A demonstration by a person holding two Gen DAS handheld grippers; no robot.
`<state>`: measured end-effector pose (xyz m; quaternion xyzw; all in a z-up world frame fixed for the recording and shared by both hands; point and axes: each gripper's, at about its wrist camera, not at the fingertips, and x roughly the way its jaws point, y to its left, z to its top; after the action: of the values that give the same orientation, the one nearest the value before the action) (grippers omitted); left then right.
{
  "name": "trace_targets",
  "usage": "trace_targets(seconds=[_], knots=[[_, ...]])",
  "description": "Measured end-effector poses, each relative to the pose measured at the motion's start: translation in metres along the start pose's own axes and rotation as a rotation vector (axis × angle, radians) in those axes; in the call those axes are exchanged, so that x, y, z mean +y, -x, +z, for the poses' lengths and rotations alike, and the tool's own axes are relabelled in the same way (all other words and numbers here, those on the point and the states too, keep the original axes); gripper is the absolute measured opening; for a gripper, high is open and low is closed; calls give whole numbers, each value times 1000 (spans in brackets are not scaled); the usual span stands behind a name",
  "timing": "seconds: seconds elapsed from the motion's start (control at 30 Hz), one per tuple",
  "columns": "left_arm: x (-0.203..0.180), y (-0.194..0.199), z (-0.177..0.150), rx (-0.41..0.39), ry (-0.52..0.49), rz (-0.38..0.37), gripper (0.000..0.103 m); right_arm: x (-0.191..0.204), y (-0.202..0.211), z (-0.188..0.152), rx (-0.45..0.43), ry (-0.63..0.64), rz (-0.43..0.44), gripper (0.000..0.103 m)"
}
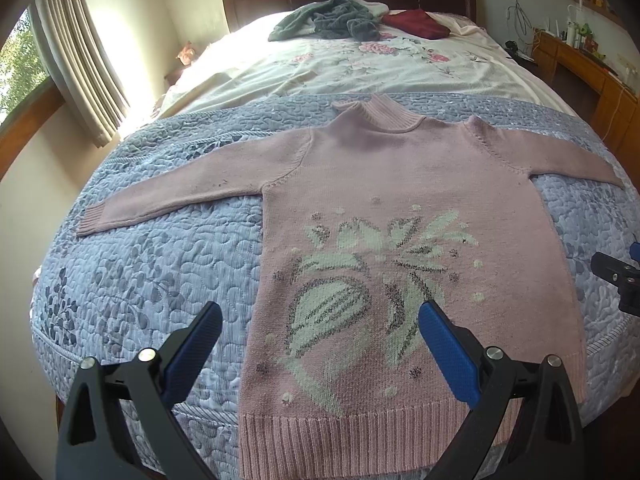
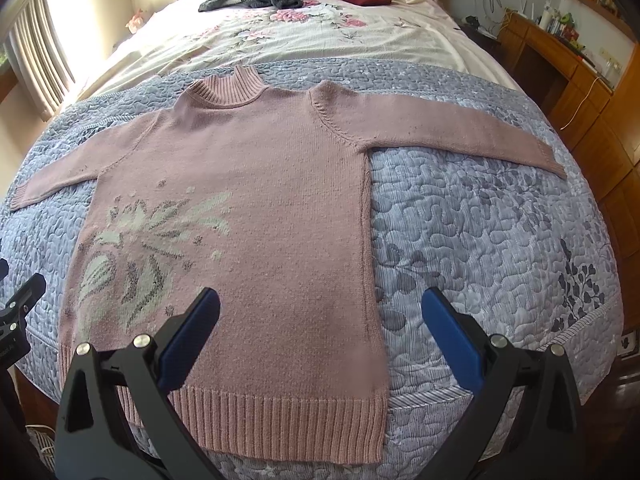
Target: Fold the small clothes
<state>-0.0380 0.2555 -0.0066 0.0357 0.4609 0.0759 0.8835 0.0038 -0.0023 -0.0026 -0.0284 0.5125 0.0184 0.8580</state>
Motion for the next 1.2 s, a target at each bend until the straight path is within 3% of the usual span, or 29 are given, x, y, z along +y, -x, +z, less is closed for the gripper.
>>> trace_targets(seconds=[1.2], knots=[[5,0,1,-9,0,15,99,-2,-2,0,-2,-5,6,100]])
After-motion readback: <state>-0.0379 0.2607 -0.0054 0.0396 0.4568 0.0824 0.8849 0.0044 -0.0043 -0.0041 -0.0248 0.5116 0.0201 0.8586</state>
